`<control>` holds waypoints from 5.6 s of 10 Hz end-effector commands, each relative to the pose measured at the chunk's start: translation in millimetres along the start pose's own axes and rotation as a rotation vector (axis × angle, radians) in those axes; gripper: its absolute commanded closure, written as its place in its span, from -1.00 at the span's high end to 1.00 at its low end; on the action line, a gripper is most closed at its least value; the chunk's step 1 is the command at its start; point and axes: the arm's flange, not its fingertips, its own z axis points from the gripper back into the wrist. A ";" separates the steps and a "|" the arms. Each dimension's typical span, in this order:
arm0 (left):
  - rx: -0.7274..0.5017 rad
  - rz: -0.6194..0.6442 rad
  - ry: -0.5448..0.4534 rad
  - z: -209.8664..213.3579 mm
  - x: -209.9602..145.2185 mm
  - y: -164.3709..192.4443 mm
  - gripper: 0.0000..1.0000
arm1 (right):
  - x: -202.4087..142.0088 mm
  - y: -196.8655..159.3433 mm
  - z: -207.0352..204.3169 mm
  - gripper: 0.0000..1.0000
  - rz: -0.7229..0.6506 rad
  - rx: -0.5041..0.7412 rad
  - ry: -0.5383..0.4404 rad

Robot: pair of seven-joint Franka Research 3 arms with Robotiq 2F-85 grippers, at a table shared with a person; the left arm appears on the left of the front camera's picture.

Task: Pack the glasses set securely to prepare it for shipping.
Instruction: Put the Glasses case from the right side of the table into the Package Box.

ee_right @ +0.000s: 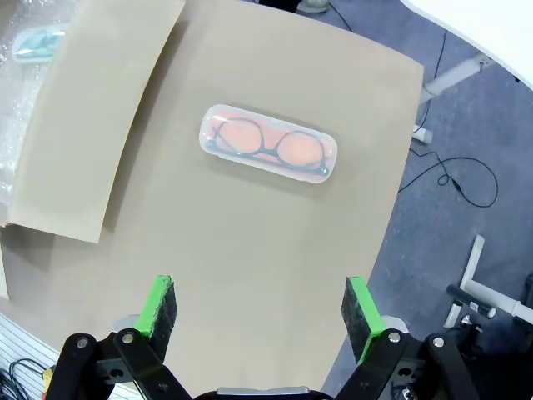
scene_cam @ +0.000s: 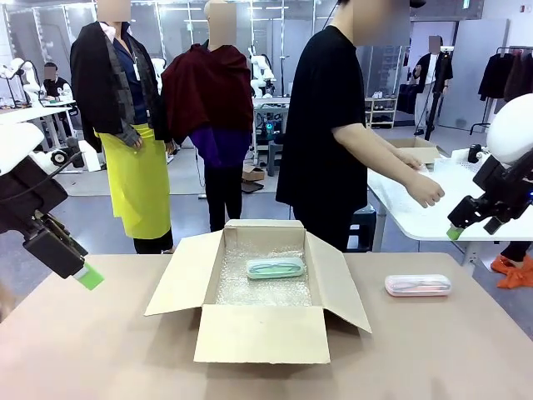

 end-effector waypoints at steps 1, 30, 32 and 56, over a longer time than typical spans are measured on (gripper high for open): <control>-0.011 -0.016 -0.013 0.6 0.0 0.5 1.00 | 0.0 0.0 0.0 1.00 0.000 0.000 0.000; -0.011 -0.016 -0.013 0.6 0.0 0.5 1.00 | 87.3 -7.2 -225.6 1.00 1.304 0.197 0.252; -0.011 -0.016 -0.013 0.6 0.0 0.5 1.00 | 88.7 -11.3 -236.4 1.00 1.277 0.205 0.249; -0.011 -0.016 -0.013 0.6 0.0 0.5 1.00 | 196.2 202.1 -77.8 -0.16 1.159 0.185 0.346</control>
